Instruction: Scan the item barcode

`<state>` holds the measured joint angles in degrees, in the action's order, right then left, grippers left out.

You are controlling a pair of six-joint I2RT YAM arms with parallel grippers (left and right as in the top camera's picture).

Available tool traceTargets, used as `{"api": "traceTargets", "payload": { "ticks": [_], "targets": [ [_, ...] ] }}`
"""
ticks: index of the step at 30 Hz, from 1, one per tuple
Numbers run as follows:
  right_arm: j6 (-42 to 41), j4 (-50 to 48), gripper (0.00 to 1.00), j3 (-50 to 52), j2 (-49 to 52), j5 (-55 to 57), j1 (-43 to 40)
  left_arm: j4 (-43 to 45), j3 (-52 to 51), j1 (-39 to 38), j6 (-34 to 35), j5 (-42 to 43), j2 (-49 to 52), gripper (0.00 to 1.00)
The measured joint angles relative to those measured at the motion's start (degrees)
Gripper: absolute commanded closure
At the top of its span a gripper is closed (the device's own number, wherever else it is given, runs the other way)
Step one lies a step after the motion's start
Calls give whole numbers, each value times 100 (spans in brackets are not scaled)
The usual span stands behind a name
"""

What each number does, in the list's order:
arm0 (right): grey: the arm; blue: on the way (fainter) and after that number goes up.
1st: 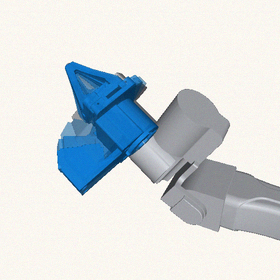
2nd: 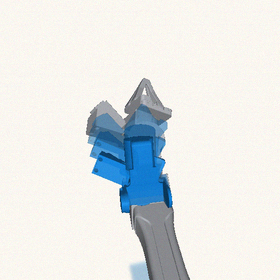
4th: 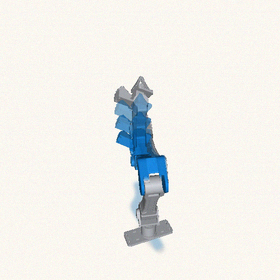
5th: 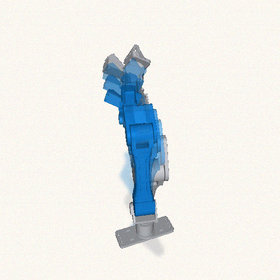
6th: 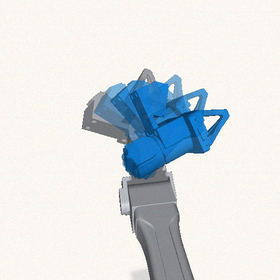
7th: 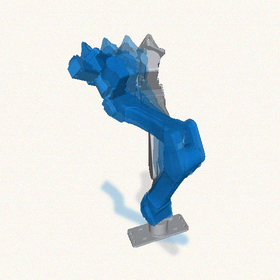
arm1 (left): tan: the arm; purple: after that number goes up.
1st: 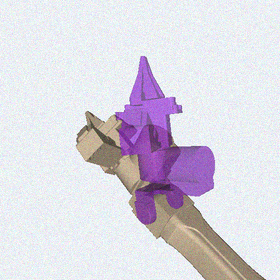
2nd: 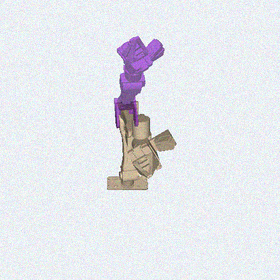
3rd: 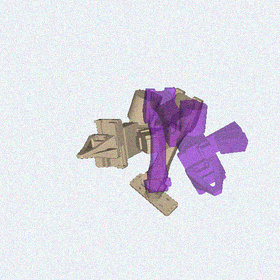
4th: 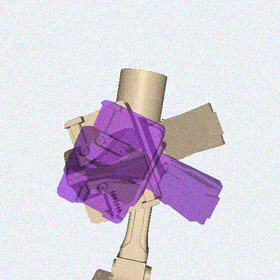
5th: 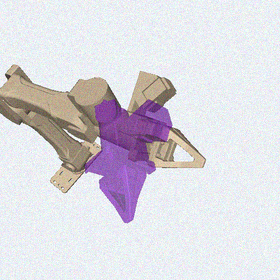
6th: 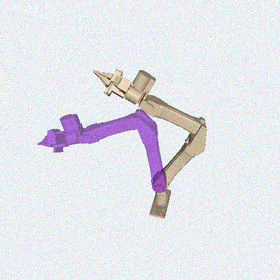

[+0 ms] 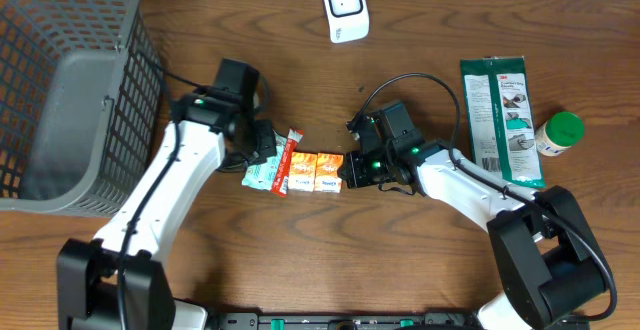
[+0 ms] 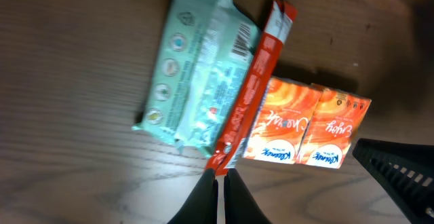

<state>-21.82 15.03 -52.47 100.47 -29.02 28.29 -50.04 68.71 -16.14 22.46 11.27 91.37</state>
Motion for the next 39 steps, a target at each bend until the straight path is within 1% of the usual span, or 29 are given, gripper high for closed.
{"api": "traceTargets", "payload": {
  "ticks": [8,15,29,39],
  "targets": [
    [15,-50,99,4,0,201,44,286,0,-422,-4,4,101,84],
    [-2,-232,99,103,0,455,44,461,0,-726,-2,17,101,84],
    [-9,-481,99,151,0,118,44,522,0,-754,-2,22,101,84],
    [-74,-501,99,195,0,376,315,527,0,-778,0,20,168,84]
  ]
}}
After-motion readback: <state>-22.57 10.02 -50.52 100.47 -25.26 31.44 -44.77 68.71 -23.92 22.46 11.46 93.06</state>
